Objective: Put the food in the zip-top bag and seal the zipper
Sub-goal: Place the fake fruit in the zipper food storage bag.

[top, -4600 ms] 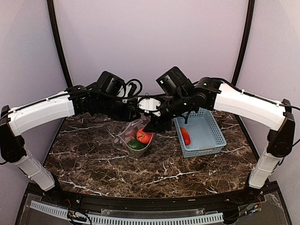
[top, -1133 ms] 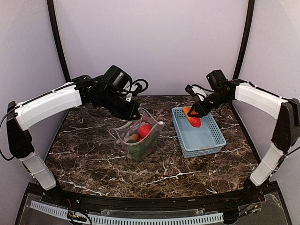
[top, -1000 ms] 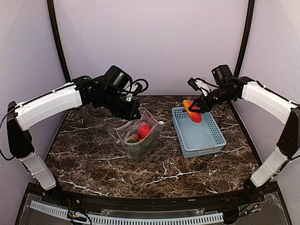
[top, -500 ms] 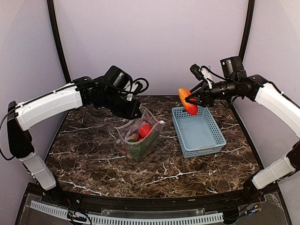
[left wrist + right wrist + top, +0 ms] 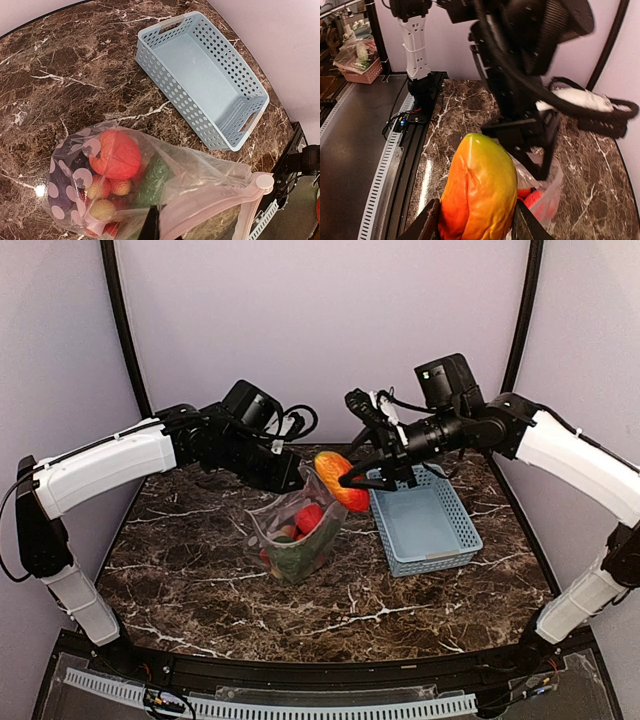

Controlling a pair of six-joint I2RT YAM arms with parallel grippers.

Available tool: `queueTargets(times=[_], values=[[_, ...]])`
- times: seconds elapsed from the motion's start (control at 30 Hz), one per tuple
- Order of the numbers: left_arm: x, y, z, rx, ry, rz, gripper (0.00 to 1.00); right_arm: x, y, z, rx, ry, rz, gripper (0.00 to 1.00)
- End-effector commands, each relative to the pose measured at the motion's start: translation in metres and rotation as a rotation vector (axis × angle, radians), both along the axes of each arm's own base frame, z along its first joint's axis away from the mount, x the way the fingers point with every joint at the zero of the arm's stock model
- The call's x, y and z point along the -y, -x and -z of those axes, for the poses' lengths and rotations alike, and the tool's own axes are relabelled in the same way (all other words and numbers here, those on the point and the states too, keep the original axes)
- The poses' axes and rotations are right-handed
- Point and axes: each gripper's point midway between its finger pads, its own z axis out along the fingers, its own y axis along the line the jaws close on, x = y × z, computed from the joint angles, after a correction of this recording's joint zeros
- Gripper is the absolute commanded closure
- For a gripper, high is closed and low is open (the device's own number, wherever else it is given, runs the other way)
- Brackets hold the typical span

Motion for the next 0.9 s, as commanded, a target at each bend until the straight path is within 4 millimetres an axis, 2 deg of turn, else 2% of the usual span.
queueTargets(times=[0.0, 0.4, 0.53, 0.7, 0.87], values=[[-0.004, 0.005, -0.015, 0.008, 0.053, -0.005, 0.99, -0.026, 0.021, 0.001, 0.147, 0.033, -0.103, 0.56], [-0.004, 0.012, -0.011, -0.036, 0.084, 0.022, 0.99, -0.079, 0.046, 0.017, 0.491, 0.167, -0.214, 0.57], [-0.006, 0.013, -0.011, -0.038, 0.086, 0.022, 0.99, -0.094, 0.042, 0.019, 0.586, 0.187, -0.214, 0.58], [-0.008, 0.014, -0.013, -0.037, 0.087, 0.023, 0.99, -0.108, 0.026, 0.034, 0.680, 0.236, -0.177, 0.58], [-0.012, 0.014, -0.015, -0.032, 0.087, 0.018, 0.99, -0.111, 0.009, 0.051, 0.733, 0.287, -0.129, 0.49]])
